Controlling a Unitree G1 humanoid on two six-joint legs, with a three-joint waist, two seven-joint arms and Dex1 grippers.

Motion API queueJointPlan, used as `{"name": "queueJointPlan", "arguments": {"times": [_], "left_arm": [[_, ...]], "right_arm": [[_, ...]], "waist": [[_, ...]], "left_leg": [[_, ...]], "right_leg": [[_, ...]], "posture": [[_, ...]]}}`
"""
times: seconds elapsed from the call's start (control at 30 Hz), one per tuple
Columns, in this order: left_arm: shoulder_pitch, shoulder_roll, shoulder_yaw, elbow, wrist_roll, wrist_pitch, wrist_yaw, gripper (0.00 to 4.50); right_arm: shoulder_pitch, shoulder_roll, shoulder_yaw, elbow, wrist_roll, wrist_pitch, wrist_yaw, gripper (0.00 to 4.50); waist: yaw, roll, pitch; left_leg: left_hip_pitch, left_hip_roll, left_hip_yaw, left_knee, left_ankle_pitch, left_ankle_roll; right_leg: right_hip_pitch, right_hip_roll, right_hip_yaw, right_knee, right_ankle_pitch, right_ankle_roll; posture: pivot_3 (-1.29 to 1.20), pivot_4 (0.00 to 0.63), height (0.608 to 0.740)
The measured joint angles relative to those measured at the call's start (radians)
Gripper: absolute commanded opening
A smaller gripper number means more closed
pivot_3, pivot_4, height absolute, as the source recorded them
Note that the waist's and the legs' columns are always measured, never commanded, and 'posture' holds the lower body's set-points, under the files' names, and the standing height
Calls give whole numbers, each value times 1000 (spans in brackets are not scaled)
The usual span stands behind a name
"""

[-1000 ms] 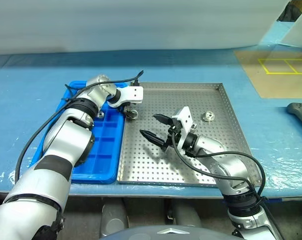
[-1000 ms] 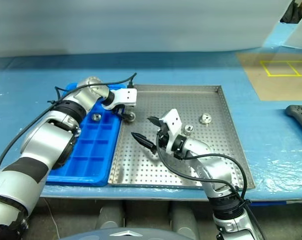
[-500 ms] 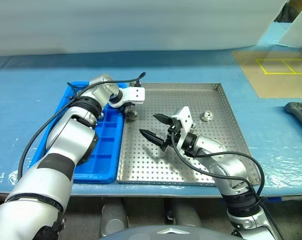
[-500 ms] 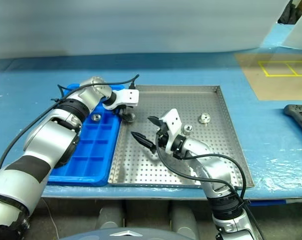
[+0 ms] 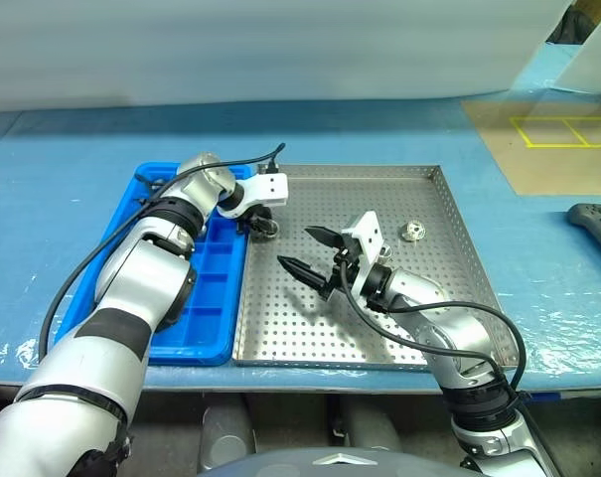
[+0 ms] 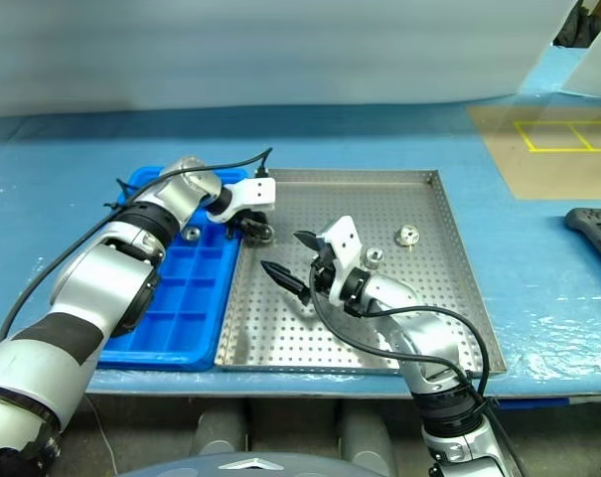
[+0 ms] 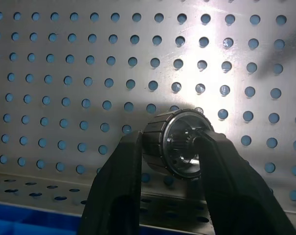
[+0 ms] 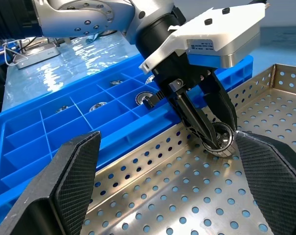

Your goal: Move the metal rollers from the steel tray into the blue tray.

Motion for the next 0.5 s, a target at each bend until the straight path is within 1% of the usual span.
{"name": "queueJointPlan", "arguments": {"times": [0.23,0.5], "left_arm": [[11,4,22,-3,-19,7,19,1326],[21,8,59,-10,-67,32,21,1326]], "right_arm": [[0,7,8,0,-3,-3,-5,4500],[-4,3,8,28,-3,-11,1,4500]], "waist": [[1,0,0],[-2,0,0]], "left_leg": [[0,0,0,0,0,0],[-4,0,0,-1,0,0]], "right_leg": [[0,0,0,0,0,0],[-7,1,0,0,0,0]], "posture": [[-196,150,740],[-187,150,740]]}}
